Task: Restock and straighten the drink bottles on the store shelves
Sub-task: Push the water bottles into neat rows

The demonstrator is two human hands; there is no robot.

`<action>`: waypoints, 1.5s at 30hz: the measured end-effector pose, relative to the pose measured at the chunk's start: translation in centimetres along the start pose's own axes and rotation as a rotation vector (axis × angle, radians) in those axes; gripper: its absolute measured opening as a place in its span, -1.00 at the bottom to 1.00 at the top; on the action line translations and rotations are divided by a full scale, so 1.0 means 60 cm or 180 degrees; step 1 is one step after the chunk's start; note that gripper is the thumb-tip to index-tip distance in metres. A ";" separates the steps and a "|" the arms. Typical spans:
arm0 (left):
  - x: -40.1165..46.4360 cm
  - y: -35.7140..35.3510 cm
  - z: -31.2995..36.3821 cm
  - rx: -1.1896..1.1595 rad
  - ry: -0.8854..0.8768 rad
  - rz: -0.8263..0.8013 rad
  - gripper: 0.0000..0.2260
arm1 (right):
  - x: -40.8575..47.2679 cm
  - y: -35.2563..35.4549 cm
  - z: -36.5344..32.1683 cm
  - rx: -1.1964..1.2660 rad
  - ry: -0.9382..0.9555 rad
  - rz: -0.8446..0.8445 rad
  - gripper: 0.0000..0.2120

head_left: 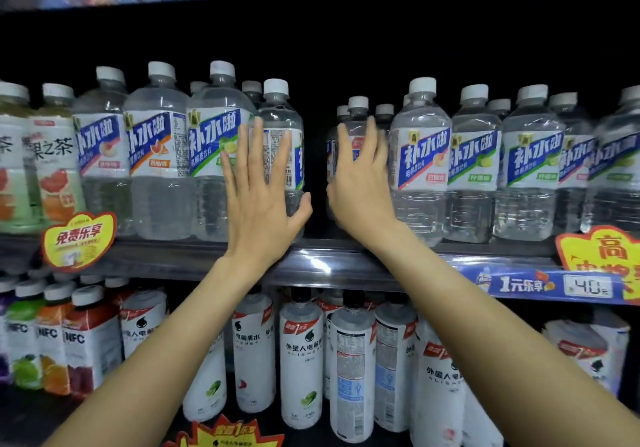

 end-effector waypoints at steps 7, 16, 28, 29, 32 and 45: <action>-0.001 -0.002 -0.001 -0.0089 0.0061 -0.0053 -0.32 | 0.058 -0.031 -0.002 -0.0600 -0.0534 -0.0027 -0.30; -0.001 -0.002 -0.003 -0.0058 0.0054 -0.0059 -0.31 | 0.069 0.000 -0.002 0.1238 -0.0325 -0.0033 -0.40; 0.025 0.014 0.001 0.0277 -0.0028 -0.0081 -0.26 | 0.044 0.015 -0.006 0.1002 -0.0431 -0.0691 -0.39; 0.034 0.015 0.004 0.0468 0.0030 -0.0103 -0.24 | 0.043 0.013 -0.007 0.0835 -0.0454 -0.0603 -0.39; 0.058 0.019 0.007 0.0928 0.0226 -0.0187 -0.18 | 0.044 0.009 -0.007 0.0539 -0.0438 -0.0484 -0.38; 0.071 0.028 -0.052 0.0024 -0.0716 -0.0687 -0.38 | 0.050 -0.005 0.022 0.2851 -0.0907 -0.0846 -0.53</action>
Point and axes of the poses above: each hand's wrist, its own x-axis towards the middle knuckle, its own y-axis out of the back of the hand, z = x × y, the point moved 2 cm from there along x, towards the middle knuckle, and after that the axes turned 4 degrees about -y, right-handed, at the moved point
